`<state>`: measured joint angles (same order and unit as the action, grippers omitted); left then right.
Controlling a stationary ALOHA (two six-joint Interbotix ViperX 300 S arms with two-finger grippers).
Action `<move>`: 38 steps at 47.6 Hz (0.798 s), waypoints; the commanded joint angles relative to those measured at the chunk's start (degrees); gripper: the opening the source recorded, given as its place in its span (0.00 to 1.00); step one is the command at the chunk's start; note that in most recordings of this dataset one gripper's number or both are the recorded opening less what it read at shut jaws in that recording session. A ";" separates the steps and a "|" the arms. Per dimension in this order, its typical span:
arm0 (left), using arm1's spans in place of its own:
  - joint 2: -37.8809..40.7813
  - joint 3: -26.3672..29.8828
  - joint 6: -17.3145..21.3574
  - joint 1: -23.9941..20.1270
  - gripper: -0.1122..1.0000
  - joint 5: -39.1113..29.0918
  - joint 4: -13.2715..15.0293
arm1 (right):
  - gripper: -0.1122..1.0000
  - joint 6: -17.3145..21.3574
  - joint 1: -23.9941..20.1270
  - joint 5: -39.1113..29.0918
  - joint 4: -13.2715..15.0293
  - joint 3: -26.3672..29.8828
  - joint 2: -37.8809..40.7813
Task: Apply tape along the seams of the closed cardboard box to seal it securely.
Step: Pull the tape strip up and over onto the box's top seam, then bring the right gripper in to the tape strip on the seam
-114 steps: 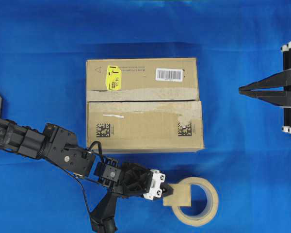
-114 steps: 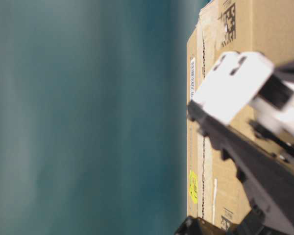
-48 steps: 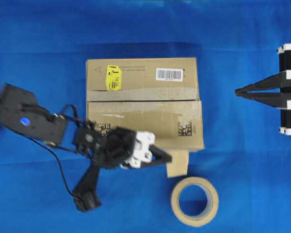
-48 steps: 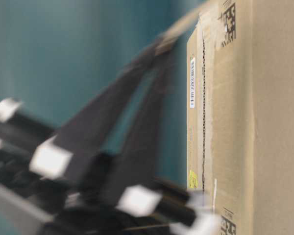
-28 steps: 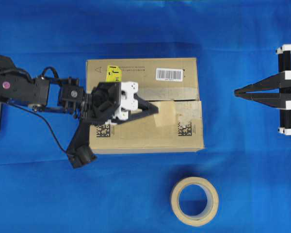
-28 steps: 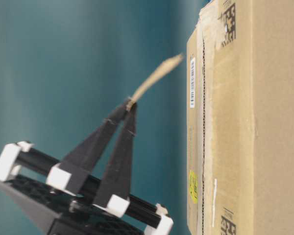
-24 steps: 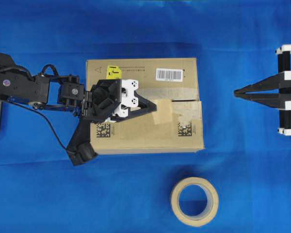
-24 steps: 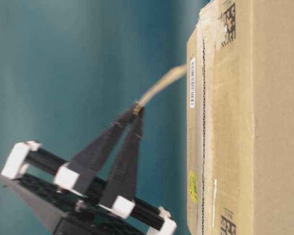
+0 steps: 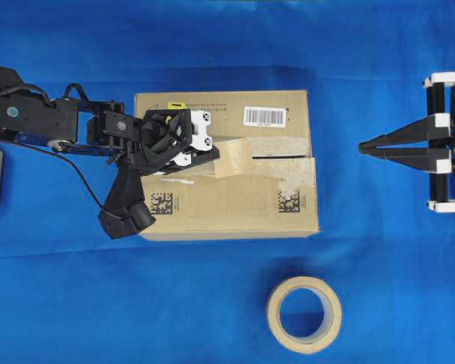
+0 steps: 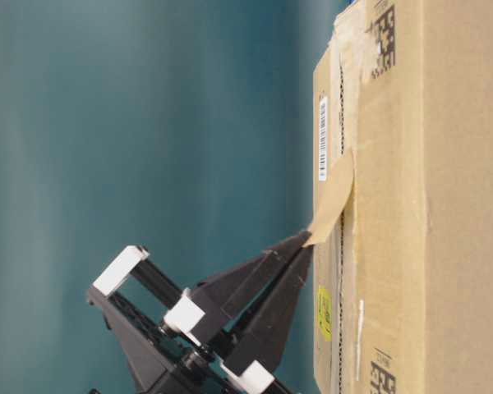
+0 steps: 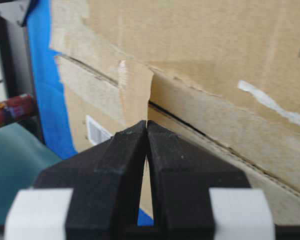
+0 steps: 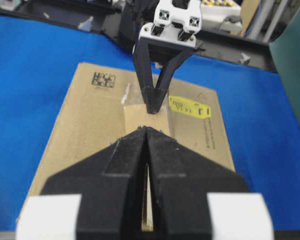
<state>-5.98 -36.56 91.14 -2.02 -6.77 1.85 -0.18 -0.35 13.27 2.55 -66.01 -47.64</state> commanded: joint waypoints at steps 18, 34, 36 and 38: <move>-0.26 0.44 0.18 -0.70 0.10 -1.14 -0.26 | 0.10 -0.09 -0.09 3.52 0.00 1.85 4.66; 0.79 0.70 0.18 -0.70 0.10 -1.14 -0.26 | 0.10 0.70 1.41 9.58 -0.79 5.89 14.77; 0.79 0.70 0.18 -0.79 0.10 -1.14 -0.26 | 0.10 0.70 1.85 9.76 -1.05 6.86 16.44; 0.70 0.70 0.18 -0.79 0.10 -1.14 -0.26 | 0.10 0.70 2.29 9.76 -1.23 8.17 18.28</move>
<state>-4.66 -36.65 91.32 -2.64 -8.09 1.58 0.44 1.14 21.97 1.76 -60.91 -31.82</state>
